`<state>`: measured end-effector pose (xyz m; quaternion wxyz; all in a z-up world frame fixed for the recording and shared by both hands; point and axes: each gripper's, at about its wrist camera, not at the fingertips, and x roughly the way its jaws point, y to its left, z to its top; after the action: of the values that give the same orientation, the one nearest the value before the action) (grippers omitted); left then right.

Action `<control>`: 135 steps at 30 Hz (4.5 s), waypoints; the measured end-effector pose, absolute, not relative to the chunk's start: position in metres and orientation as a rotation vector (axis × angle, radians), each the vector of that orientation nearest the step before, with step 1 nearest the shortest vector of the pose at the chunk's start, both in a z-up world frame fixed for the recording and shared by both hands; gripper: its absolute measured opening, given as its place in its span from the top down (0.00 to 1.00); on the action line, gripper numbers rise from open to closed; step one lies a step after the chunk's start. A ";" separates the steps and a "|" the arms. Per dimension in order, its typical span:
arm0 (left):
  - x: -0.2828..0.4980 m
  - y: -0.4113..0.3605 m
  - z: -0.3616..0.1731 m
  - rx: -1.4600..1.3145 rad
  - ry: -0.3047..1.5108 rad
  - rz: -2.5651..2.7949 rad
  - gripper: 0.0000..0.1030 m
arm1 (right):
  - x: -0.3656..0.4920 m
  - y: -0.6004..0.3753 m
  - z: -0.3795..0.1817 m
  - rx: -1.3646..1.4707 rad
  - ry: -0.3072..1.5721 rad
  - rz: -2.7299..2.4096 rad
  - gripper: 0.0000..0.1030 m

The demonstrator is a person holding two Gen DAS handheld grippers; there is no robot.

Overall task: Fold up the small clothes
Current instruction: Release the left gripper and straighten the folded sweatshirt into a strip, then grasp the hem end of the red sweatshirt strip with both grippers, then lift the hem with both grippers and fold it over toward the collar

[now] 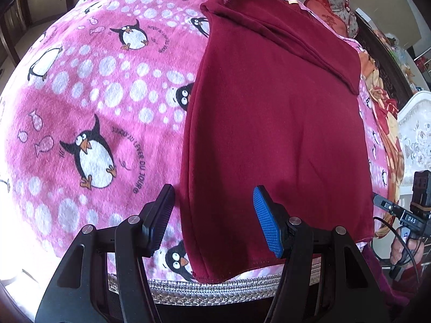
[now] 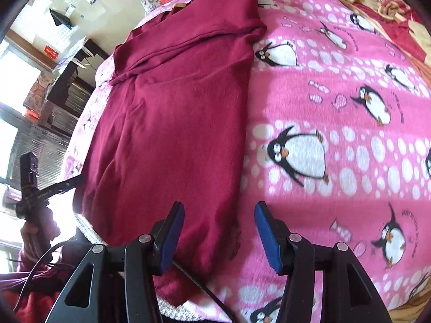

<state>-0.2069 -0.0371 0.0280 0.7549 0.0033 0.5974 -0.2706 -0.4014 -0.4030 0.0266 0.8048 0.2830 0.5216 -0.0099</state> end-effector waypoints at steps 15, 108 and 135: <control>-0.215 -0.012 0.020 -0.149 1.348 -0.598 0.41 | -0.425 -0.395 -0.003 0.959 0.988 0.210 0.47; 0.083 -0.207 0.114 -0.066 1.030 -0.707 0.79 | -0.135 -0.613 0.102 0.907 0.606 -0.020 0.56; 0.091 -0.242 0.088 0.002 0.978 -0.542 0.22 | -0.045 -0.544 0.080 0.381 0.803 -0.192 0.57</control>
<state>0.0910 -0.2416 0.0876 0.8477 0.0007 0.4640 -0.2572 -0.0455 -0.5437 0.0805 0.8984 0.1839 0.3878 -0.0929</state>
